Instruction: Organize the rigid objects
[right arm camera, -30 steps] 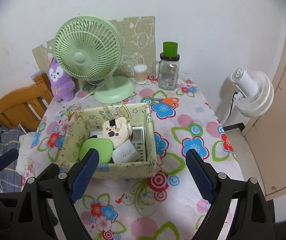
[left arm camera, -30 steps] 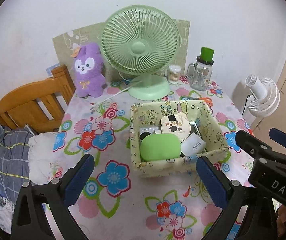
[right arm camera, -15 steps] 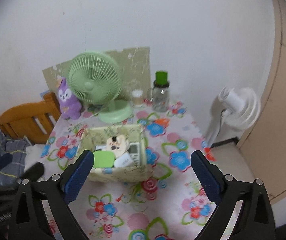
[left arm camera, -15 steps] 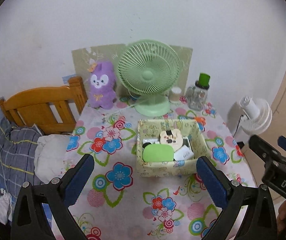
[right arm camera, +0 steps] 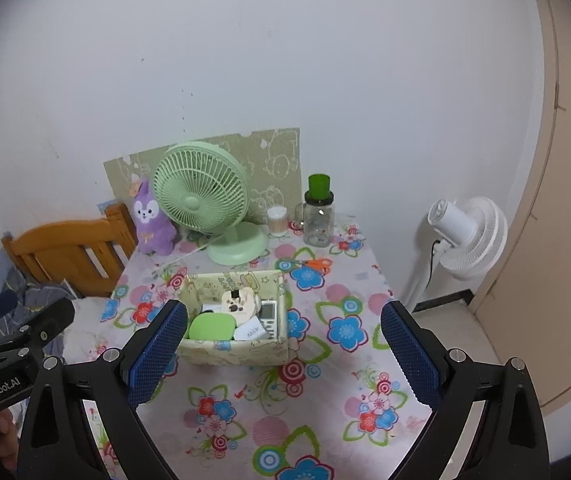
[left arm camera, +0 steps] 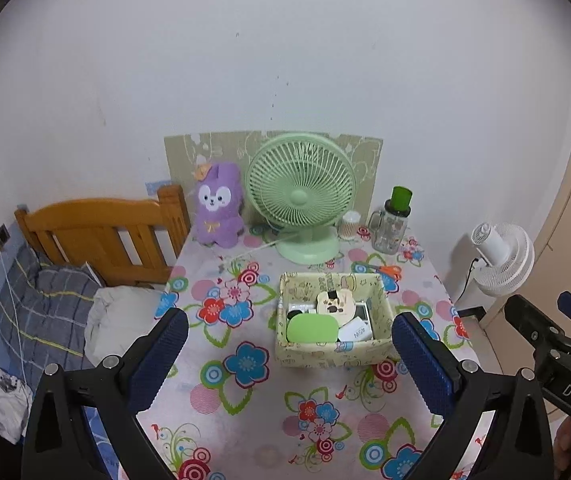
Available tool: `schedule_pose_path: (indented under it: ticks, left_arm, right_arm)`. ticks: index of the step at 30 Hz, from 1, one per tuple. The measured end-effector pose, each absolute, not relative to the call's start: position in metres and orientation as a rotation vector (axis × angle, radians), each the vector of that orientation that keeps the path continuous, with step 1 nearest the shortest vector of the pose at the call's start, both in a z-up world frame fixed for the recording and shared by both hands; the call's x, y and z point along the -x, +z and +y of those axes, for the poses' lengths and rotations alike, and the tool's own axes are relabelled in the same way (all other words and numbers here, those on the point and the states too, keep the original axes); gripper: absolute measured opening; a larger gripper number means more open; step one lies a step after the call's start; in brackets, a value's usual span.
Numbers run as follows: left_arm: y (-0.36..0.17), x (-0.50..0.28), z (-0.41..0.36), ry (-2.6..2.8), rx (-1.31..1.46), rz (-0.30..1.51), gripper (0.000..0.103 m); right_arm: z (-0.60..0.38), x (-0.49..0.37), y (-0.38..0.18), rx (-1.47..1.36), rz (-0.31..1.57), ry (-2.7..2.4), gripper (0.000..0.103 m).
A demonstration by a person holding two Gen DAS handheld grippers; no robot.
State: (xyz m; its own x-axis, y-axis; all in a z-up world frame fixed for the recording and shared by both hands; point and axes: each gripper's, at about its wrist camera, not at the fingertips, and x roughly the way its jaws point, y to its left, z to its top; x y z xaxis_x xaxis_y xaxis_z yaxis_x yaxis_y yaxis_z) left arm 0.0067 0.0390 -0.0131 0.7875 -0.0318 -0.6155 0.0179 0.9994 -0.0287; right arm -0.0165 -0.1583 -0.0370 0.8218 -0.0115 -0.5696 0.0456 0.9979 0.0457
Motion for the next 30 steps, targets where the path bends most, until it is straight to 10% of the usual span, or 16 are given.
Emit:
schedule_pose_path:
  ticks: [30]
  left_arm:
    - [0.016, 0.013, 0.014, -0.008, 0.003, 0.603, 0.103]
  right_arm:
    - [-0.172, 0.033, -0.006, -0.015, 0.530, -0.024, 0.099]
